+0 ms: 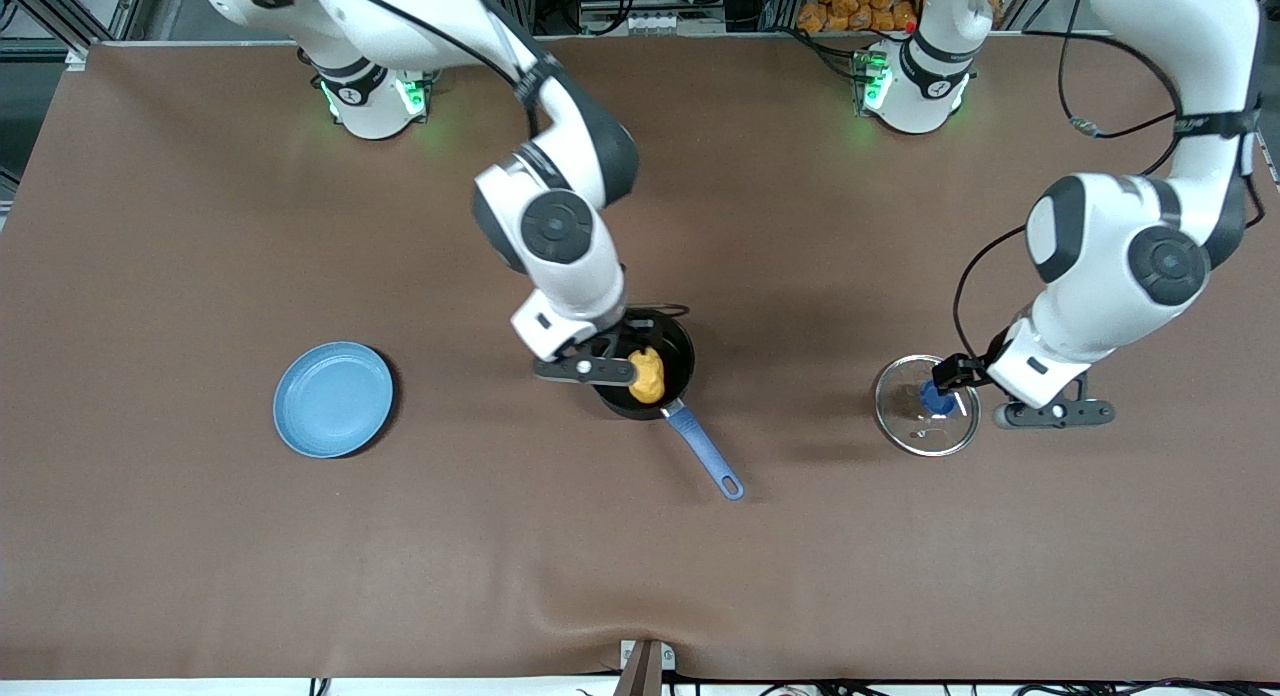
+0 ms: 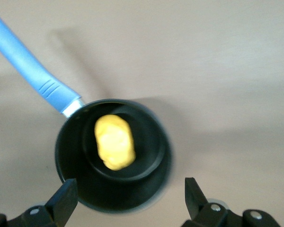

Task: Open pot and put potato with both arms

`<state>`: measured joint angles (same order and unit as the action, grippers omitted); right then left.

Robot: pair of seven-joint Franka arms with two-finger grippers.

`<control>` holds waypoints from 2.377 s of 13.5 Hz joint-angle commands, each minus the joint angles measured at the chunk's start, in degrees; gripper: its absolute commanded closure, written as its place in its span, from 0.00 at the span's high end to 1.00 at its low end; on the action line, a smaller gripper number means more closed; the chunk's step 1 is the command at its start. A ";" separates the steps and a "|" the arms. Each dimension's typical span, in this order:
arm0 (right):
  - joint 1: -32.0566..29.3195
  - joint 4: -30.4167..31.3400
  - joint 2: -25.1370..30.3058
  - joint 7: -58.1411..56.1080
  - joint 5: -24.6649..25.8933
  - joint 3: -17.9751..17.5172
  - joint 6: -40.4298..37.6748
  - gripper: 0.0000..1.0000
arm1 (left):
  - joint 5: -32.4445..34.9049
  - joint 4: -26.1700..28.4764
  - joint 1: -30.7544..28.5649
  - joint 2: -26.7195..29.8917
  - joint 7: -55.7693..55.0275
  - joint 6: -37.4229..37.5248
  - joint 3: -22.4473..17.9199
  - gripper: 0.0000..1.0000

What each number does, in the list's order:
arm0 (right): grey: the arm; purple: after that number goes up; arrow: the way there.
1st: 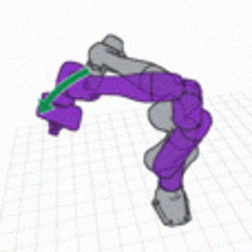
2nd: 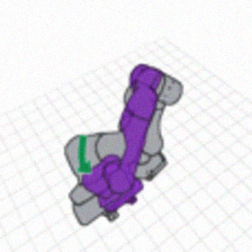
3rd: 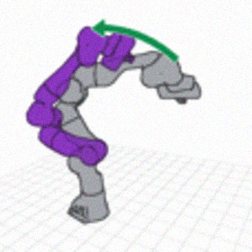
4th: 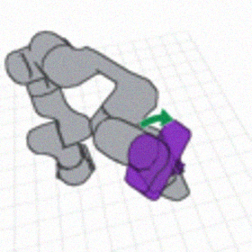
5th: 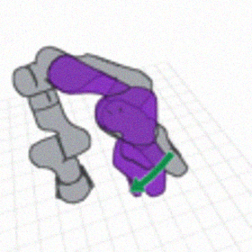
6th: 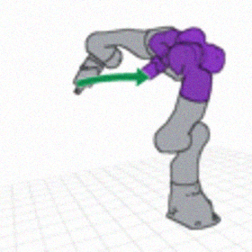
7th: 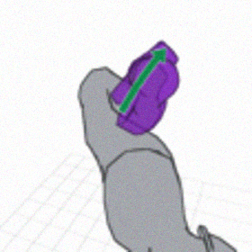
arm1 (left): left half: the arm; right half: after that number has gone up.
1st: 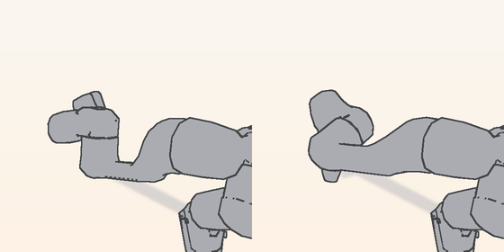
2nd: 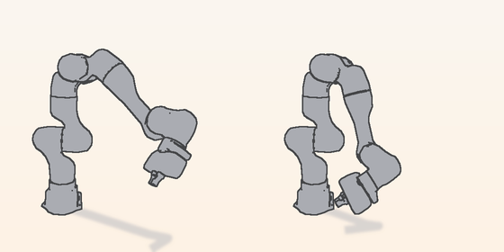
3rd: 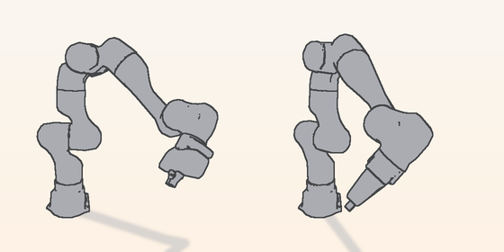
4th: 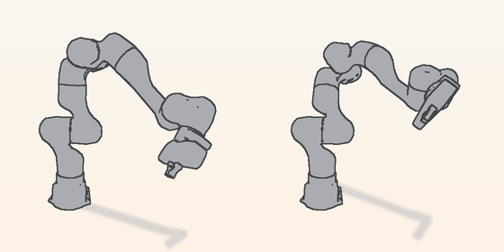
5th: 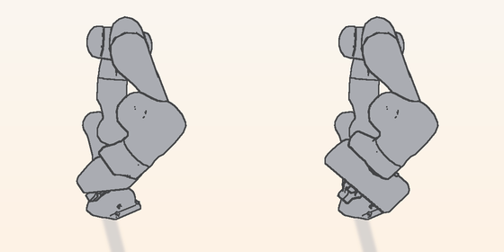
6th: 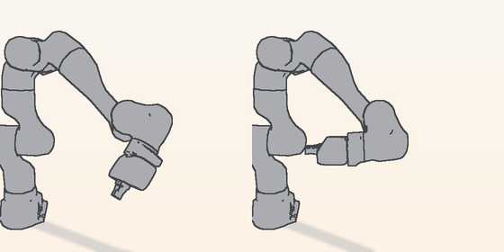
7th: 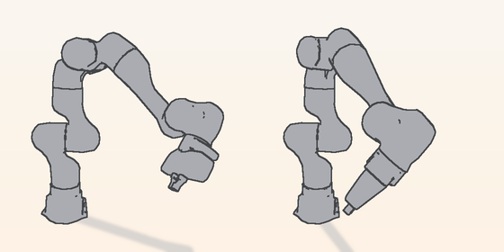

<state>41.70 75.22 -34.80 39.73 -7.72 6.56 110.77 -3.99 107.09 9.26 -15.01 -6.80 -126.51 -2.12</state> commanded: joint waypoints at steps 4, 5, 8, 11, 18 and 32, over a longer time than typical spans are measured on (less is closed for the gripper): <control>-10.73 3.52 11.93 -6.86 4.72 1.35 -14.25 1.00 | -2.43 -7.49 -0.46 5.69 -0.58 14.60 -0.25 1.00; -12.85 3.53 13.17 -6.95 5.16 1.35 -16.01 1.00 | -2.43 -9.77 -1.25 5.95 -0.49 17.59 -0.34 1.00; -20.23 3.53 17.13 -15.86 6.04 1.27 -19.00 1.00 | -1.55 -17.24 -1.87 6.57 -0.58 26.03 -0.60 1.00; -26.73 3.62 19.59 -26.08 6.05 1.27 -22.17 1.00 | -0.06 -22.44 -1.96 6.92 -0.49 31.32 -1.48 1.00; -33.35 11.24 26.79 -35.60 5.87 1.18 -18.42 1.00 | 3.38 -23.50 -1.87 9.47 -0.23 34.75 -0.87 1.00; -33.35 19.44 34.89 -34.81 6.22 1.18 -12.77 1.00 | 2.50 -23.42 -3.36 11.49 0.48 38.71 -1.22 1.00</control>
<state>8.78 92.57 -2.10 4.37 -2.71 8.27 97.16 -1.48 83.80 6.58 -4.49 -6.83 -89.49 -3.46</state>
